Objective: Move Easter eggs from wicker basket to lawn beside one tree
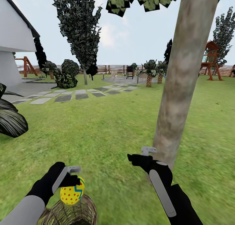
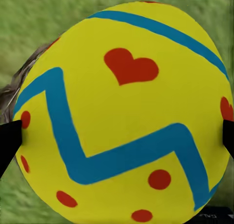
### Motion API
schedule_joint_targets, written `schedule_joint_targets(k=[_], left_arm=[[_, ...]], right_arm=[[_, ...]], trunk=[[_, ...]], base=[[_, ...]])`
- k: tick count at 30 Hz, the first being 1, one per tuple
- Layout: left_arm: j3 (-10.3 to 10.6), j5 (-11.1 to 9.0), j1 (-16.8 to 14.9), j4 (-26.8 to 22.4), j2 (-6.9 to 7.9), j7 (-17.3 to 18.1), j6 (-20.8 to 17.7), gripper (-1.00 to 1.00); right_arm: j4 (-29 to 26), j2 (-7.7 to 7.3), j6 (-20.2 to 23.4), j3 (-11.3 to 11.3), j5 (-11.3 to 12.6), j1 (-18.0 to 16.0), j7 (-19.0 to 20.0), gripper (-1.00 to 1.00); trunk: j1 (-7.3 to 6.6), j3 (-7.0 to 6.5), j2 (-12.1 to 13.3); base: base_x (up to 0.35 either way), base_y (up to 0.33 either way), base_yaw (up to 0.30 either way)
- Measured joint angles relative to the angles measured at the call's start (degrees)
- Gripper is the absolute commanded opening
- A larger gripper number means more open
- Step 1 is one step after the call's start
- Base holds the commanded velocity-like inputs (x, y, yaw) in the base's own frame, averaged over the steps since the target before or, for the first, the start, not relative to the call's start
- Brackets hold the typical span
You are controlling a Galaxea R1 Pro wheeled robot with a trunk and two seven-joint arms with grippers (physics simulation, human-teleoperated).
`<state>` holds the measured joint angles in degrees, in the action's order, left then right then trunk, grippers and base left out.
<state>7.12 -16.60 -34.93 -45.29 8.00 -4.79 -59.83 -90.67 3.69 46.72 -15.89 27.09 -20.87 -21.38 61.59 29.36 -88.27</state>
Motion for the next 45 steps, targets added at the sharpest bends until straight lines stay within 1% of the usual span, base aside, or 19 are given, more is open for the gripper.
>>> schedule_joint_targets(k=[5, 9, 11, 17, 18, 21, 23, 25, 32, 38, 45], left_arm=[[0.0, 0.0, 0.6, -3.1, 0.09, 0.0, 0.0, -1.00], [0.0, -0.1, 3.1, -9.2, 0.10, -0.1, 0.0, -1.00], [0.0, -0.1, 3.9, -11.4, 0.10, -0.1, 0.0, -1.00], [-0.1, 0.0, 5.1, -17.7, 0.09, -0.1, 0.0, -1.00], [-0.5, 0.0, 5.2, -18.5, 0.10, -0.2, 0.0, -1.00], [-3.4, 0.2, 5.3, -20.8, 0.02, -1.2, 0.0, -1.00], [-4.5, 0.1, 5.2, -21.3, -0.05, -1.5, 0.0, -1.00], [-4.9, 0.1, 5.1, -21.2, -0.15, -1.7, 0.0, -1.00], [-5.0, 0.0, 5.1, -21.3, -0.48, -2.0, 0.0, -1.00], [-4.9, 0.0, 5.2, -21.8, -0.59, -2.4, 0.0, -1.00], [-5.0, -0.4, 5.3, -21.5, -0.75, -2.3, 2.9, -1.00]], right_arm=[[0.0, 0.00, 0.0, 0.0, 0.0, 0.0, 0.0, 1.00], [0.0, 0.00, 0.0, 0.0, 0.0, 0.0, 0.0, 1.00], [0.0, 0.00, 0.0, 0.0, 0.0, 0.0, 0.0, 1.00], [0.0, 0.00, 0.0, 0.0, 0.0, 0.0, 0.0, 1.00], [0.0, 0.00, 0.0, -0.1, 0.0, 0.0, 0.0, 1.00], [0.0, 0.00, 0.0, -0.1, 0.1, 0.0, 0.0, 1.00], [0.0, 0.01, 0.0, -0.1, 0.1, 0.0, 0.0, 1.00], [-0.1, 0.01, 0.0, -0.1, 0.1, 0.0, 0.0, 1.00], [0.0, 0.00, 0.0, -0.1, 0.1, 0.0, 0.0, 1.00], [-0.1, 0.01, 0.0, -0.1, 0.1, 0.0, 0.0, 1.00], [-0.1, 0.07, 0.0, -0.2, 0.1, 0.0, 0.1, 1.00]], trunk=[[-1.10, -0.90, 2.0], [-1.98, -1.62, 3.6], [-2.42, -1.98, 4.4], [-3.74, -3.05, 6.8], [-3.96, -3.23, 7.2], [-4.61, -3.77, 8.4], [-5.05, -4.13, 9.2], [-5.49, -4.49, 10.0], [-7.03, -5.75, 12.8], [-8.35, -7.15, 15.2], [-8.36, -7.67, 15.3]], base=[[0.000, 0.000, 0.000], [0.000, 0.000, 0.000], [0.000, 0.000, 0.000], [0.000, 0.000, 0.000], [0.000, 0.000, 0.000], [0.000, 0.000, 0.000], [0.000, 0.000, 0.000], [0.000, 0.000, 0.000], [0.000, 0.000, -0.008], [0.000, 0.000, -0.150], [-0.003, 0.000, -0.189]])
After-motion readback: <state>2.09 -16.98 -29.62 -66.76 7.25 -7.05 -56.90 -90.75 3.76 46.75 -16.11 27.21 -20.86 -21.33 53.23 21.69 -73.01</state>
